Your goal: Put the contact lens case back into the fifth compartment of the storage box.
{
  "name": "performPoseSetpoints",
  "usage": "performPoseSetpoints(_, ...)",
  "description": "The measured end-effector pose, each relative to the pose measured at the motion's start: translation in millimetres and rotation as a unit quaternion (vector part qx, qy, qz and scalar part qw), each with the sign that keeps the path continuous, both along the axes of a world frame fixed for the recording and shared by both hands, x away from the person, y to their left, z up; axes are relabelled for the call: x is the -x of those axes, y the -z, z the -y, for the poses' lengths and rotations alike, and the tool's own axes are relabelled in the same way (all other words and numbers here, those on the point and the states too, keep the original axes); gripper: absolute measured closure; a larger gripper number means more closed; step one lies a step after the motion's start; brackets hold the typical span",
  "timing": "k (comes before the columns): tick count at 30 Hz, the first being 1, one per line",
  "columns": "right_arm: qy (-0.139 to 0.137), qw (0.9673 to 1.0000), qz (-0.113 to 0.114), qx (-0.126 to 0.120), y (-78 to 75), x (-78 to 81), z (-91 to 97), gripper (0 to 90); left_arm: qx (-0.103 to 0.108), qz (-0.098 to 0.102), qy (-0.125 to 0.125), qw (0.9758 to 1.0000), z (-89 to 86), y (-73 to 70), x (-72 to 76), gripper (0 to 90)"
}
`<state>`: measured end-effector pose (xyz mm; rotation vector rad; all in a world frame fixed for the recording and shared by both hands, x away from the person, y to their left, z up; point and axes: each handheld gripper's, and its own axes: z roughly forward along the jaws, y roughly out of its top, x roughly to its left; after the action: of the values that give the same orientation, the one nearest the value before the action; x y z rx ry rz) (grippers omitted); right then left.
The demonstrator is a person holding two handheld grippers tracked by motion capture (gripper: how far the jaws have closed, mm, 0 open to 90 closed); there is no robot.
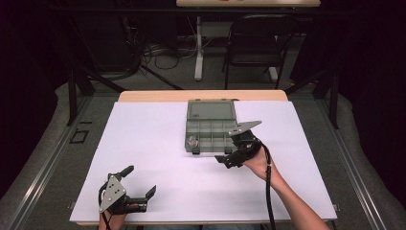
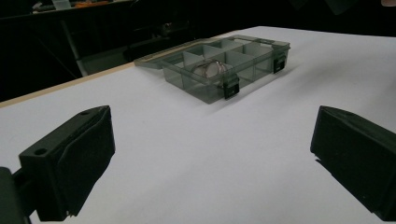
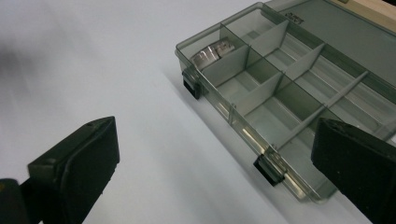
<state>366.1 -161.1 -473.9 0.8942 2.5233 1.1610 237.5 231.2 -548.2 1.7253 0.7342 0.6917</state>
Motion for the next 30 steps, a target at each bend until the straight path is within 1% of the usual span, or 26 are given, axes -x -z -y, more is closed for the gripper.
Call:
performPoseSetpoints(5, 0.005, 1.0, 0.0, 0.001, 3.5, 6.7, 11.7, 0.0, -0.003, 0.0, 0.0, 1.0, 0.8, 0.1, -0.6, 0.0)
performPoseSetpoints(12, 0.011, 0.9999, 0.009, -0.003, 4.5, 18.5, 28.8, 0.0, 0.0, 0.0, -0.003, 1.0, -0.6, -0.3, -0.9, 0.0)
performPoseSetpoints(14, 0.014, 0.9999, 0.009, -0.004, 4.8, 20.9, 30.7, 0.0, -0.001, 0.0, -0.003, 1.0, -0.5, -0.4, -0.7, 0.0)
performPoseSetpoints(17, 0.016, 0.9997, 0.015, -0.006, 6.3, 27.3, 37.0, 0.0, -0.001, 0.001, -0.003, 1.0, -0.5, -0.6, -0.4, 0.0)
performPoseSetpoints(18, 0.019, 0.9996, 0.02, -0.009, 7.1, 32.0, 41.5, 0.0, 0.0, 0.001, -0.003, 1.0, -0.5, -0.7, -0.4, 0.0)
performPoseSetpoints(25, 0.027, 0.9991, 0.03, -0.011, 9.4, 47.8, 54.8, 0.0, 0.0, 0.0, -0.003, 1.0, -0.5, -0.5, -0.7, 0.0)
performPoseSetpoints(30, 0.029, 0.999, 0.032, -0.013, 12.0, 55.2, 60.3, 0.0, 0.0, 0.001, -0.003, 1.0, -0.7, -0.6, -0.5, 0.0)
